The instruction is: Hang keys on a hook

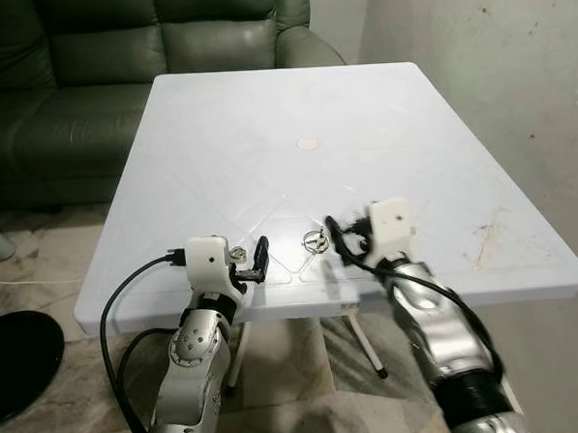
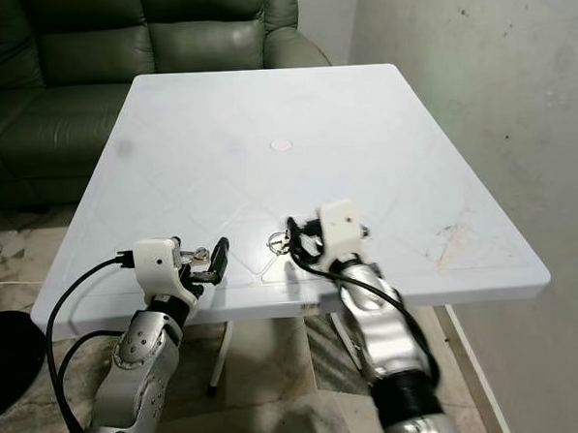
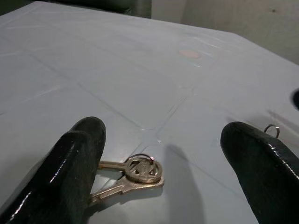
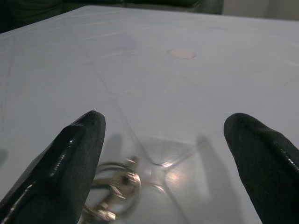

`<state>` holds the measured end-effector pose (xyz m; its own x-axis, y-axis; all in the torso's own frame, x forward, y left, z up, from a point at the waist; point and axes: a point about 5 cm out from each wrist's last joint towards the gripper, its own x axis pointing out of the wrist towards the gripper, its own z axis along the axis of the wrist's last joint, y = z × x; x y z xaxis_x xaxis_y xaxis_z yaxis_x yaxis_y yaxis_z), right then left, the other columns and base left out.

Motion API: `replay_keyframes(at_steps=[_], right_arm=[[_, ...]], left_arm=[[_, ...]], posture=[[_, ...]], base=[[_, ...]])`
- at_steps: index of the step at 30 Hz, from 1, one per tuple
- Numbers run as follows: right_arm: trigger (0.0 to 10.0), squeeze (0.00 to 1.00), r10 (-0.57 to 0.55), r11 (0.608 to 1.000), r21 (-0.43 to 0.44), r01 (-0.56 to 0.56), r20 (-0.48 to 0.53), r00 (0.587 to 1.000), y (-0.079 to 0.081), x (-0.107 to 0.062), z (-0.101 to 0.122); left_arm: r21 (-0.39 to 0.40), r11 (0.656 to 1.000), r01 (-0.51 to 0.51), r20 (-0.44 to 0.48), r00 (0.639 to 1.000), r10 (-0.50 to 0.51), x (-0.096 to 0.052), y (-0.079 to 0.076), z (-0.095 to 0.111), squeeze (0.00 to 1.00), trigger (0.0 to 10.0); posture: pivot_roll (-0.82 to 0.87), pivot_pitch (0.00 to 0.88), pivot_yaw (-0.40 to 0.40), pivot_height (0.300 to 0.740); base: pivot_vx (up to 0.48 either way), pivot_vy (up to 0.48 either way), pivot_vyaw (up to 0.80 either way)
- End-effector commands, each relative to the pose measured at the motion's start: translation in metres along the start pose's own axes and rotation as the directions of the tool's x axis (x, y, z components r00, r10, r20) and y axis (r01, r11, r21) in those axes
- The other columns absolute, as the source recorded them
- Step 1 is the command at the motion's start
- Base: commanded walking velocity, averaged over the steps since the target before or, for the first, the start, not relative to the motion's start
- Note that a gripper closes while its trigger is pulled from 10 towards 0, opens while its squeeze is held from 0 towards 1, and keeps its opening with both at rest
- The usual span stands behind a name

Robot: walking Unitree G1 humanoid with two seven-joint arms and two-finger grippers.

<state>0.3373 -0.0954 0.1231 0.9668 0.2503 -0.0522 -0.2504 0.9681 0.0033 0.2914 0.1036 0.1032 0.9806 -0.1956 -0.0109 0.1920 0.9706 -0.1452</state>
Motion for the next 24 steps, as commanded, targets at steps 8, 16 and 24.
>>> replay_keyframes(at_steps=[8, 16, 24], right_arm=[[10.0, 0.0, -0.086, 0.996, 0.024, 0.088, -0.077, 0.993, 0.015, 0.014, -0.003], [7.5, 0.0, -0.102, 0.994, 0.015, 0.104, -0.093, 0.99, 0.019, 0.017, -0.005], [0.0, 0.0, -0.124, 0.992, -0.011, 0.124, -0.11, 0.986, 0.017, 0.018, -0.006]], left_arm=[[0.0, 1.0, 0.012, -0.002, 1.0, -0.012, -0.002, -0.007, 0.0, 0.0, 10.0], [0.0, 1.0, 0.004, -0.004, 1.0, -0.004, -0.001, -0.006, 0.001, 0.0, 10.0], [-0.003, 1.0, 0.006, -0.005, 1.0, -0.006, -0.001, -0.008, 0.0, 0.0, 10.0]], posture=[[-0.01, 0.082, -0.035, 0.732], [-0.01, 0.08, -0.036, 0.732], [-0.01, 0.082, -0.033, 0.732]], base=[[0.0, 0.0, 0.0], [0.0, 0.0, 0.0], [0.0, 0.0, 0.0]])
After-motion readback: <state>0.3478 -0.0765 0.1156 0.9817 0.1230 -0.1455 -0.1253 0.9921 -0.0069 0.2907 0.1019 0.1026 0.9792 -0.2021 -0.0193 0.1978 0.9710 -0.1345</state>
